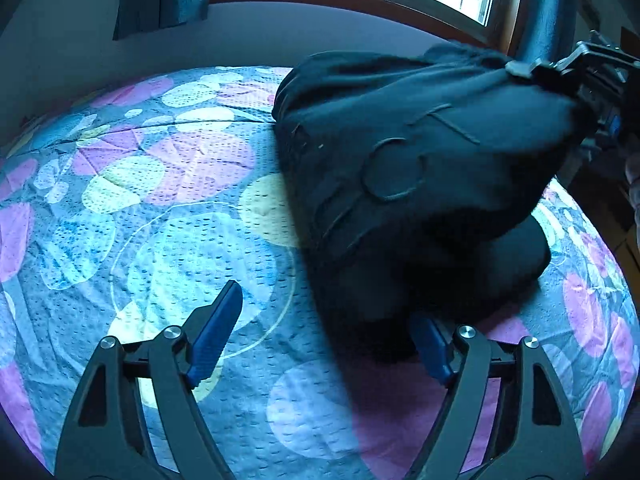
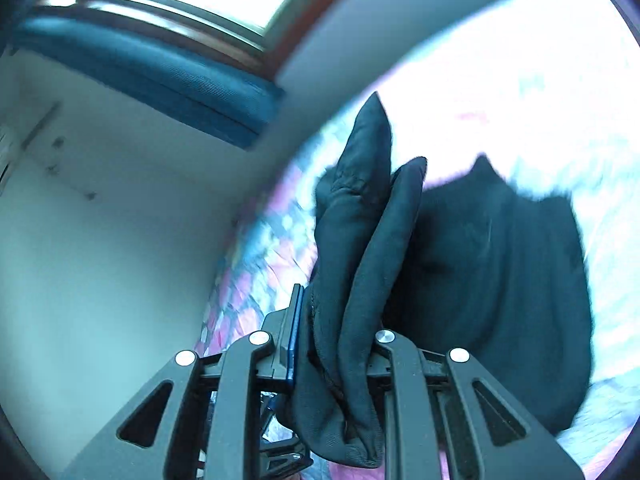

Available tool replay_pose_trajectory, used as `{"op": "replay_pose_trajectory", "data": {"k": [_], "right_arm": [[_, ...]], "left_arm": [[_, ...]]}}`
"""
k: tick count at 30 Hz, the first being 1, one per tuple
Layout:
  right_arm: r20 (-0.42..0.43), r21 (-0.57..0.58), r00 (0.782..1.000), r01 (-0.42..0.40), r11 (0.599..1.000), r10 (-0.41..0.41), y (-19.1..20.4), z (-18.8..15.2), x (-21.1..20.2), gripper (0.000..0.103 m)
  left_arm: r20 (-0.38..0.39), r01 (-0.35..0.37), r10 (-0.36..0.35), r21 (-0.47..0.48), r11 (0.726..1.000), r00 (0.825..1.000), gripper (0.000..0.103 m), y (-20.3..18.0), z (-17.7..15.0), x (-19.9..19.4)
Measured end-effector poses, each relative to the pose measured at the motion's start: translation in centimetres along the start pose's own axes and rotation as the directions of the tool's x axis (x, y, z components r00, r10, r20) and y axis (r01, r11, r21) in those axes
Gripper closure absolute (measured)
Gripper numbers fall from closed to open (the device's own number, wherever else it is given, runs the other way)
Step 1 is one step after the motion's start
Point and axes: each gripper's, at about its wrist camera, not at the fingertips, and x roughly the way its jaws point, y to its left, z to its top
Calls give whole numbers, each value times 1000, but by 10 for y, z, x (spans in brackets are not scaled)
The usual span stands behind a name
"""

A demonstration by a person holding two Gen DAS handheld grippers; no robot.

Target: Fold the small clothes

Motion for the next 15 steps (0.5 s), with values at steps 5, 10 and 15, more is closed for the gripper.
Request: {"op": "replay_pose_trajectory", "data": {"k": [5, 10, 15], "right_arm": [[15, 48, 997, 71, 996, -72, -49, -15, -22, 87], [1, 226, 997, 70, 972, -72, -134, -40, -16, 87], [19, 306, 1000, -21, 952, 15, -169, -52, 2, 85]], "left_arm": [[-8, 22, -22, 21, 1000, 1000, 21, -11, 1, 8], [-90, 79, -82, -32, 996, 993, 21, -6, -1, 29], [-109, 89, -94, -50, 995, 990, 21, -4, -3, 35]]}}
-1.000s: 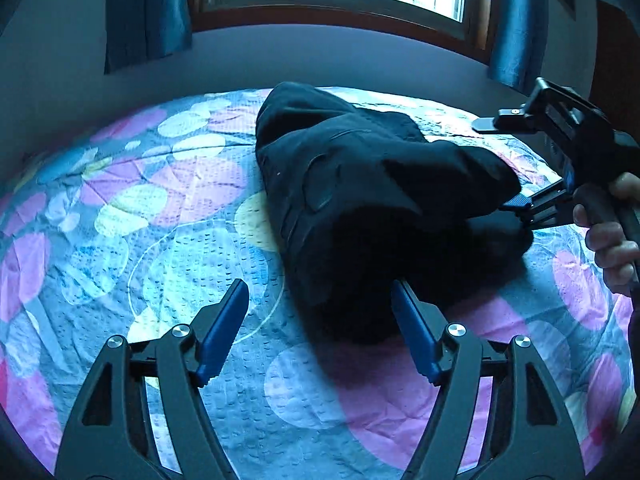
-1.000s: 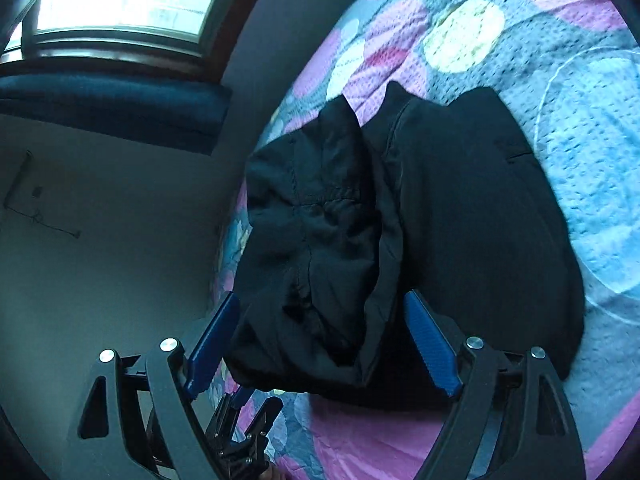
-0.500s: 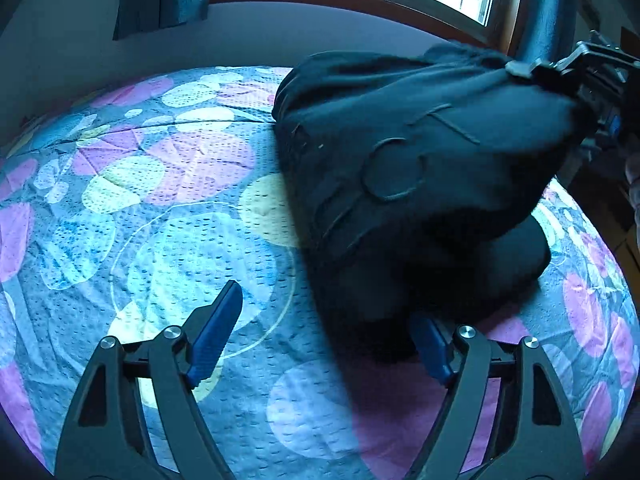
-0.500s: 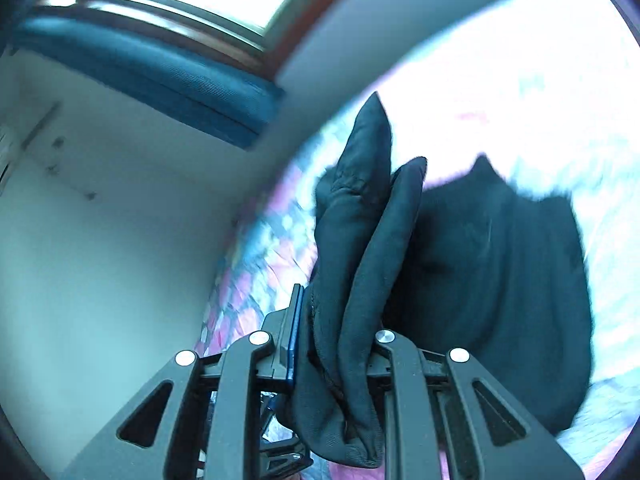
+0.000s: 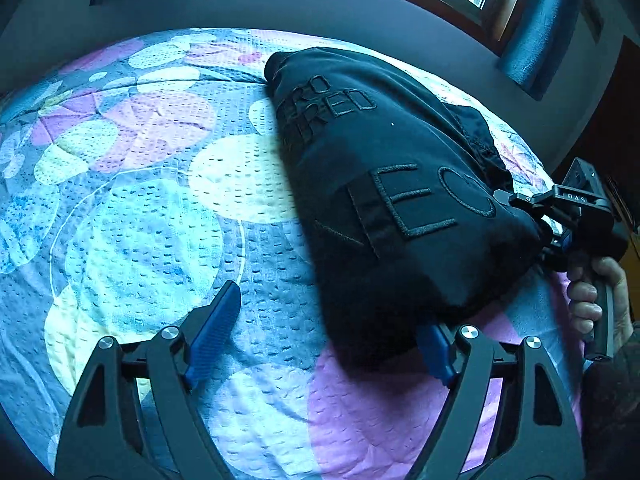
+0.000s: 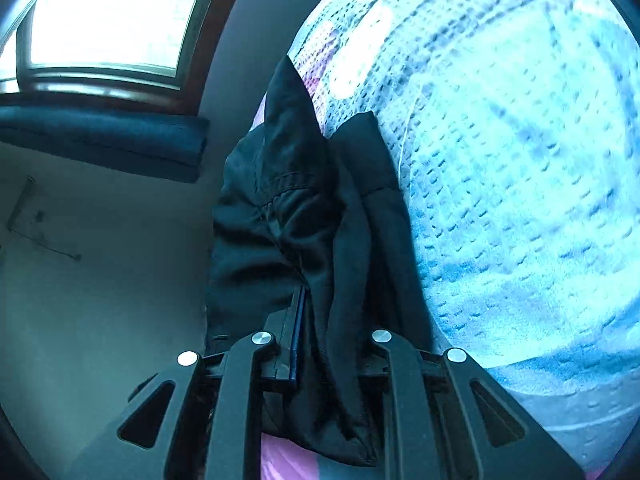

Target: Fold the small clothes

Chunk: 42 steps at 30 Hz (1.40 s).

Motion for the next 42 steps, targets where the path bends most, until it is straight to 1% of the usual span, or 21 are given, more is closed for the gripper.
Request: {"op": "replay_pose_trajectory", "data": {"k": [1, 3, 4, 6, 8, 11, 12, 13, 14, 16, 18, 21, 26, 34, 38, 42], "right_arm": [[-4, 10, 1000, -28, 1000, 28, 0, 1, 0, 84], [-8, 27, 998, -57, 998, 58, 3, 1, -8, 75], [-6, 22, 998, -57, 998, 57, 6, 0, -14, 71], [19, -4, 999, -48, 999, 48, 15, -6, -29, 57], [38, -30, 999, -28, 999, 29, 22, -14, -38, 50], [65, -85, 997, 56, 995, -50, 36, -21, -35, 50], [78, -111, 993, 97, 989, -89, 40, -22, -32, 60], [81, -132, 990, 128, 983, -118, 40, -25, -31, 65], [74, -149, 986, 157, 976, -148, 39, -25, -27, 69], [62, -148, 984, 175, 973, -168, 33, -27, -22, 73], [52, -131, 986, 166, 977, -160, 25, -24, -16, 76], [46, -121, 989, 147, 982, -142, 12, -25, -17, 78], [46, -115, 991, 131, 985, -126, 8, -26, -17, 80], [50, -96, 994, 97, 991, -92, -4, -30, -28, 80], [49, -64, 998, 45, 997, -42, -11, -29, -32, 77], [33, -43, 999, 16, 999, -15, -11, -28, -41, 65]], "left_arm": [[2, 3, -3, -7, 1000, 1000, 21, 3, 1, 0], [3, 8, -7, -17, 1000, 1000, 20, 5, 0, -1], [2, 9, -9, -24, 1000, 1000, 20, 5, 0, -1], [1, 21, -21, -43, 999, 1000, 20, 10, -1, -3], [3, 29, -28, -51, 998, 1000, 20, 11, -1, -3], [-1, 35, -35, -58, 998, 999, 19, 12, -2, -2], [-1, 37, -37, -59, 998, 999, 19, 12, -2, -2], [-2, 37, -38, -59, 998, 999, 19, 12, -2, -2], [-4, 36, -36, -57, 998, 999, 19, 12, -2, -2], [-4, 35, -35, -55, 998, 999, 19, 11, -2, -1], [-6, 35, -36, -56, 998, 999, 19, 12, -2, -1], [-8, 34, -35, -54, 998, 999, 18, 11, -2, 0], [-11, 37, -38, -55, 998, 999, 18, 12, -1, 1], [-10, 38, -39, -57, 998, 999, 18, 12, -2, 2], [-7, 51, -51, -59, 997, 999, 18, 13, -2, -1], [0, 90, -91, -63, 994, 996, 19, 18, -12, -20]]}}
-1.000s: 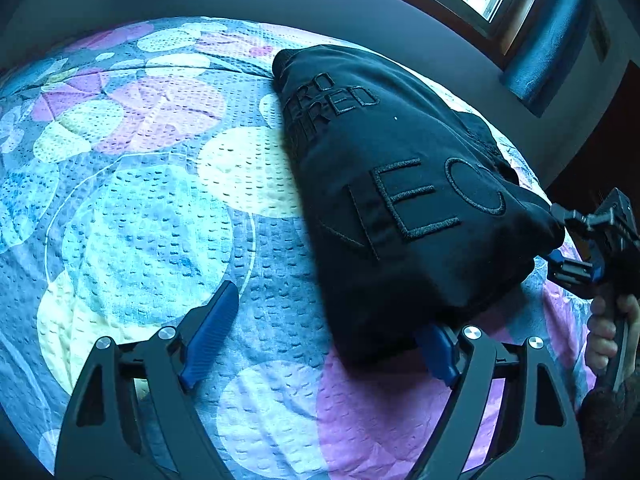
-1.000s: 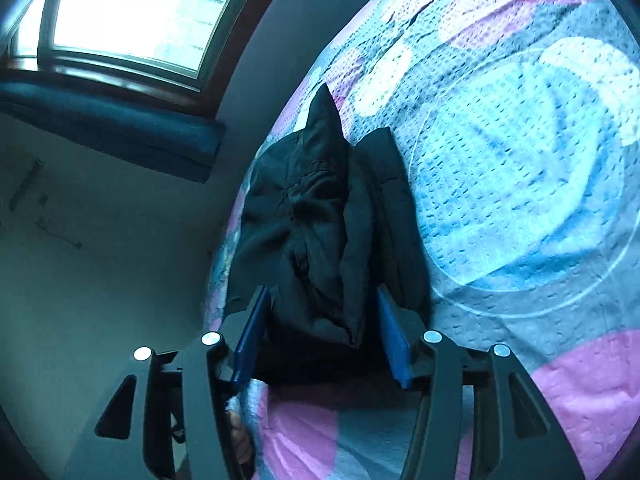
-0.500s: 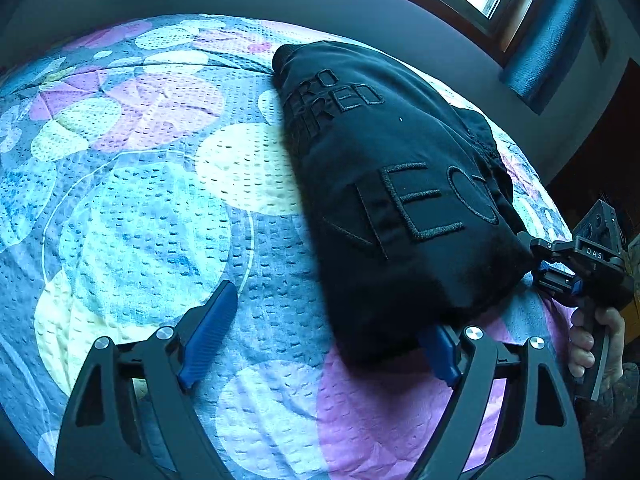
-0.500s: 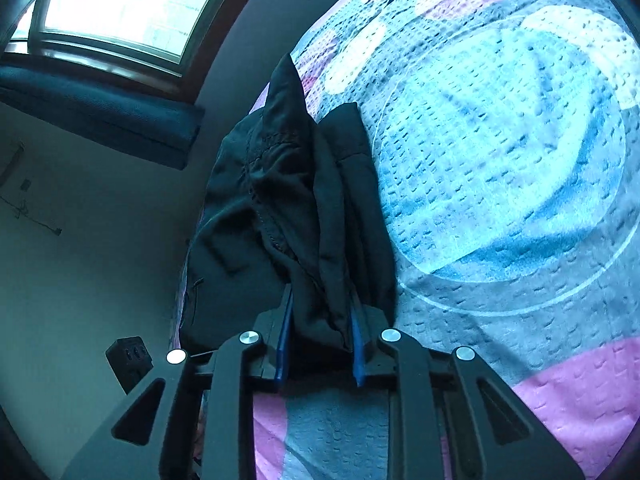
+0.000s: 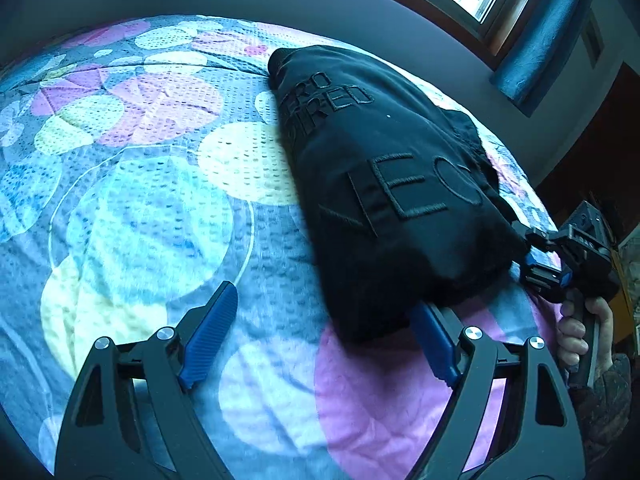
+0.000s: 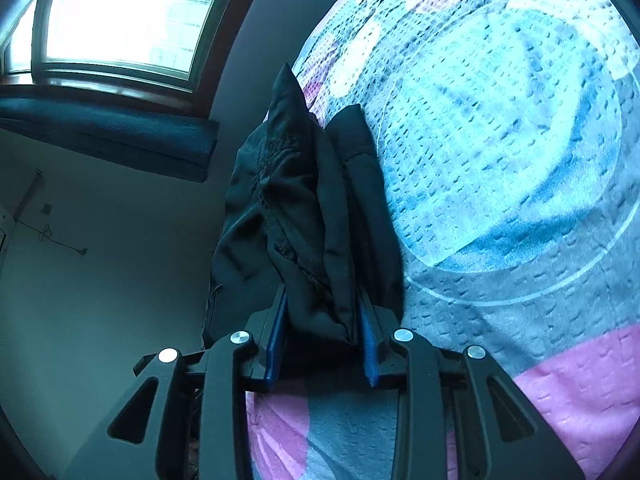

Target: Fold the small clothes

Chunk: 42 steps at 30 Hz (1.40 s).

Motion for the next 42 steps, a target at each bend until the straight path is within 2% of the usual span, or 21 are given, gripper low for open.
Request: {"op": "replay_pose_trajectory", "data": {"k": [2, 5, 8, 12, 16, 19, 20, 21, 22, 23, 26, 28, 31, 33, 35, 37, 39, 42], "right_arm": [[-7, -13, 1000, 10, 1000, -10, 6, 0, -7, 59], [13, -74, 999, 50, 996, -49, 23, 7, -18, 41], [37, -101, 997, 74, 992, -70, 32, 32, -15, 41], [34, -80, 998, 47, 996, -44, 32, 73, 8, 41], [5, -56, 999, 50, 997, -50, 28, 109, 40, 41], [-27, -26, 999, 28, 999, -29, 21, 123, 57, 41], [-46, -22, 998, 29, 999, -30, 18, 126, 64, 44], [-56, -32, 997, 60, 998, -61, 17, 128, 68, 66], [-69, -46, 993, 97, 994, -100, 17, 129, 73, 74], [-87, -41, 992, 90, 995, -93, 14, 130, 76, 83], [-99, 16, 994, 54, 998, -52, -2, 128, 81, 85], [-91, 33, 996, 9, 999, -6, -6, 126, 77, 85], [-94, 54, 994, -59, 997, 64, -6, 121, 67, 70], [-99, 58, 990, -94, 994, 99, -6, 116, 59, 53], [-108, 22, 989, -100, 995, 102, 0, 113, 55, 47], [-119, -3, 988, -103, 995, 102, 4, 110, 53, 41], [-126, -16, 988, -93, 996, 90, 9, 111, 60, 38], [-146, -43, 986, -91, 995, 84, 16, 114, 71, 37]], "left_arm": [[22, 31, -31, 3, 1000, 999, 19, 2, -3, -16], [75, 88, -89, 6, 996, 993, 19, 3, 5, -39], [60, 176, -176, 1, 984, 983, 19, -1, 30, -35], [34, 195, -195, 8, 981, 980, 18, -13, 62, -7], [-38, 127, -128, -16, 992, 991, 17, -9, 74, 34], [-84, 175, -184, -110, 978, 979, 10, 9, 74, 53], [-98, 191, -205, -133, 972, 974, 10, 13, 73, 57], [-105, 207, -224, -149, 967, 969, 10, 17, 70, 61], [-110, 216, -233, -151, 965, 966, 10, 19, 69, 63], [-111, 216, -233, -146, 965, 966, 10, 19, 68, 65], [-100, 209, -220, -114, 971, 970, 10, 15, 63, 68], [-93, 228, -240, -122, 966, 966, 10, 14, 65, 67], [-81, 296, -308, -129, 946, 948, 10, 17, 74, 58], [-54, 339, -349, -137, 931, 936, 10, 24, 84, 54], [-44, 372, -383, -155, 915, 923, 10, 32, 97, 59], [-71, 392, -409, -180, 902, 910, 10, 39, 111, 75], [-98, 380, -407, -216, 899, 908, 10, 49, 125, 95], [-94, 376, -407, -243, 894, 908, 10, 59, 144, 117]]}}
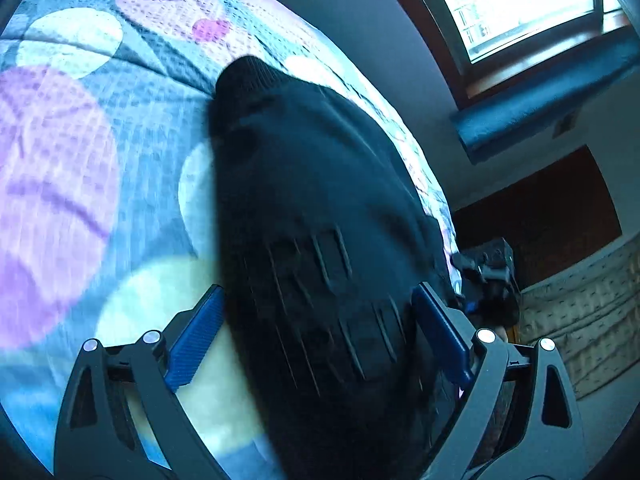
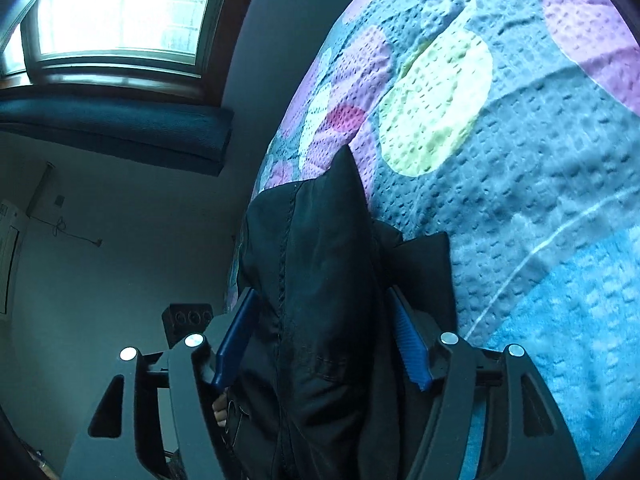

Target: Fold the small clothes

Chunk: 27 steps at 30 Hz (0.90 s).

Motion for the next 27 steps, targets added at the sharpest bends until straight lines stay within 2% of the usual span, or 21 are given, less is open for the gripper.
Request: {"op": "replay_pose_trajectory", "data": {"k": [6, 7, 9, 12, 27], "right_arm": [[-17, 5, 1000, -18, 1000, 18, 0, 12, 17, 39], [-19, -5, 1000, -7, 1000, 7, 1, 13, 20, 42], [-22, -21, 999, 43, 999, -43, 2, 15, 25, 63], [-30, -21, 998, 54, 998, -55, -5, 13, 26, 71], [-12, -16, 1000, 28, 999, -29, -12, 10, 24, 73]], "left_arm": [[-31, -27, 28, 26, 999, 999, 10, 4, 32, 25], [-32, -35, 36, 31, 999, 999, 15, 4, 33, 27], [-30, -54, 55, 41, 998, 998, 24, 6, 36, 28], [-31, -70, 72, 64, 996, 997, 31, 4, 38, 35], [-12, -67, 68, 87, 994, 998, 33, 2, 37, 39]]}}
